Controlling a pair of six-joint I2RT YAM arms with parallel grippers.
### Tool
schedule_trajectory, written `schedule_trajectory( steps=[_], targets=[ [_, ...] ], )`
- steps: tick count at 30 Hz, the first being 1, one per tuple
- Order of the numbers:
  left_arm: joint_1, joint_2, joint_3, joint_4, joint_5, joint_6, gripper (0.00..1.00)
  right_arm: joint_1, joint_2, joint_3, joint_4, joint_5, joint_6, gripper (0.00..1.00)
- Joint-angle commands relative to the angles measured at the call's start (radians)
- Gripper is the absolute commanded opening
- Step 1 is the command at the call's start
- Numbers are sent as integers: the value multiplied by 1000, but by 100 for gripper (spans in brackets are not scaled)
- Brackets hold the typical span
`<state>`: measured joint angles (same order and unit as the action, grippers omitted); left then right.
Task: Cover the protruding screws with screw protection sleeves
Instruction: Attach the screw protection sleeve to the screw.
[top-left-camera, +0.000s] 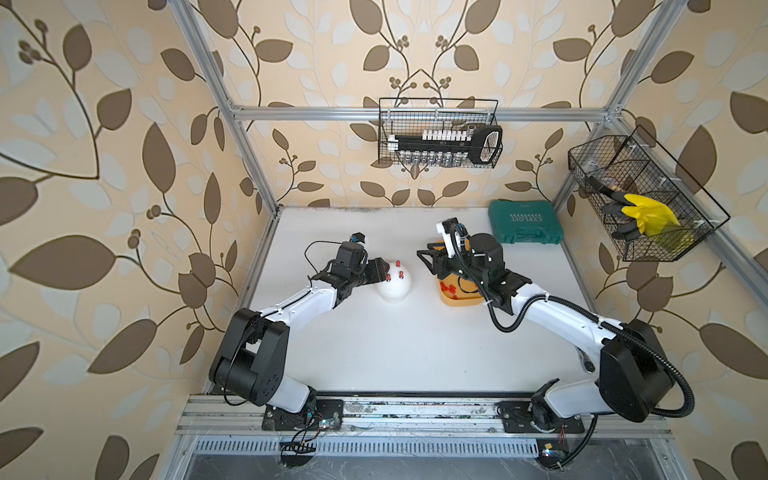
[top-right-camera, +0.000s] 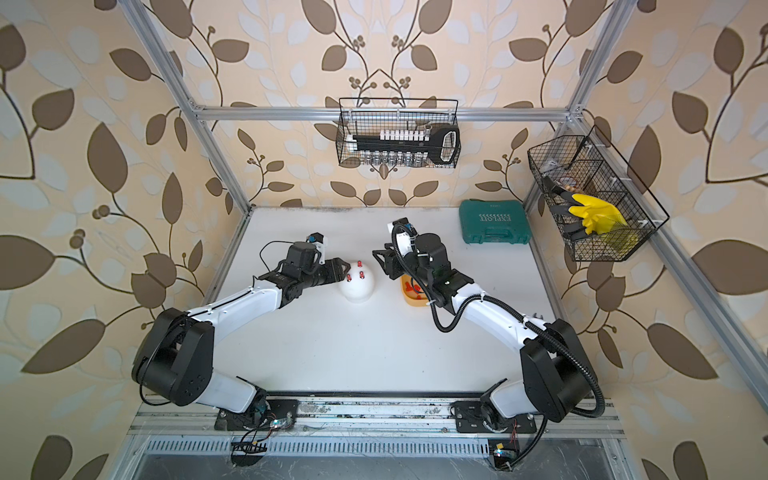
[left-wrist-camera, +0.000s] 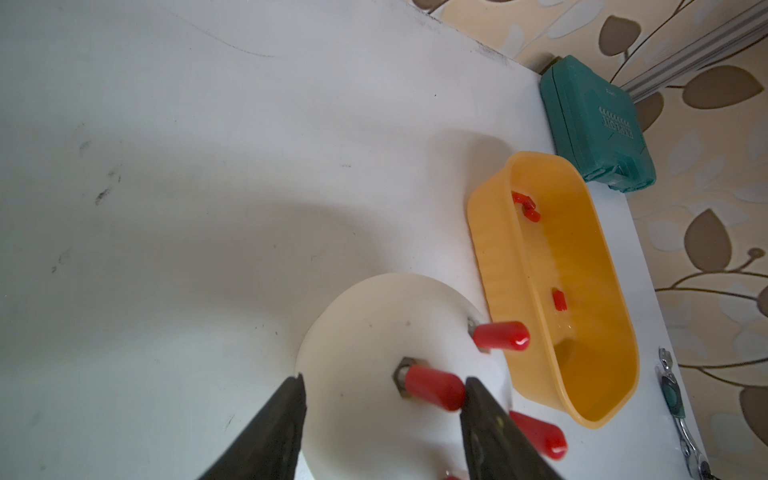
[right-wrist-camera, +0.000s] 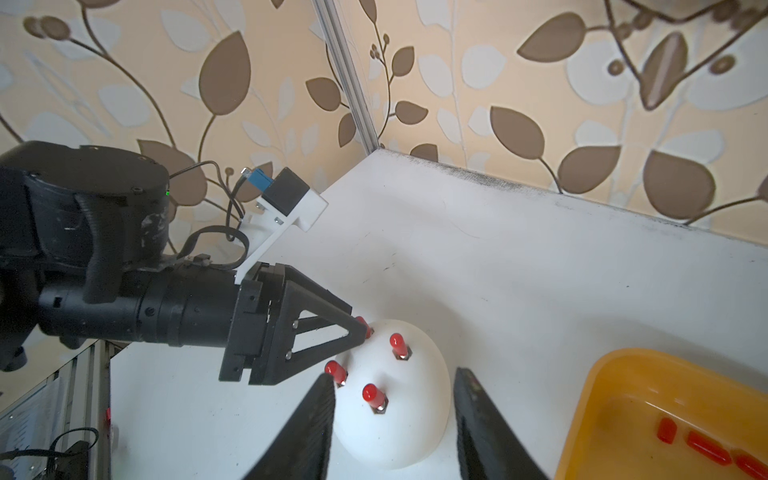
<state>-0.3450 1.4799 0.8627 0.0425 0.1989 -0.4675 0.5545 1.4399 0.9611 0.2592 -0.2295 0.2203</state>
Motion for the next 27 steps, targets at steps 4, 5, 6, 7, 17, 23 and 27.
schedule_trajectory(
  steps=[4, 5, 6, 7, 17, 23, 27],
  targets=[
    [17, -72, 9, 22, -20, -11, 63, 7, -17, 6, 11, -13, -15, 48],
    [19, -81, 8, 19, -25, -12, 63, 7, -18, 6, 12, -13, -15, 48],
    [25, -88, 12, 14, -26, -17, 64, 8, -17, 6, 12, -13, -16, 48],
    [29, -92, 13, 8, -25, -16, 64, 8, -18, 6, 12, -13, -15, 48],
    [33, -11, -1, 23, -7, -7, 63, 14, -22, 7, 9, -8, -21, 48],
    [32, -13, -16, 36, -4, 12, 64, 15, -11, 12, 2, 0, -24, 48],
    [32, -22, -13, 9, -21, 21, 64, 15, -5, 10, 2, -1, -16, 48]
  ],
)
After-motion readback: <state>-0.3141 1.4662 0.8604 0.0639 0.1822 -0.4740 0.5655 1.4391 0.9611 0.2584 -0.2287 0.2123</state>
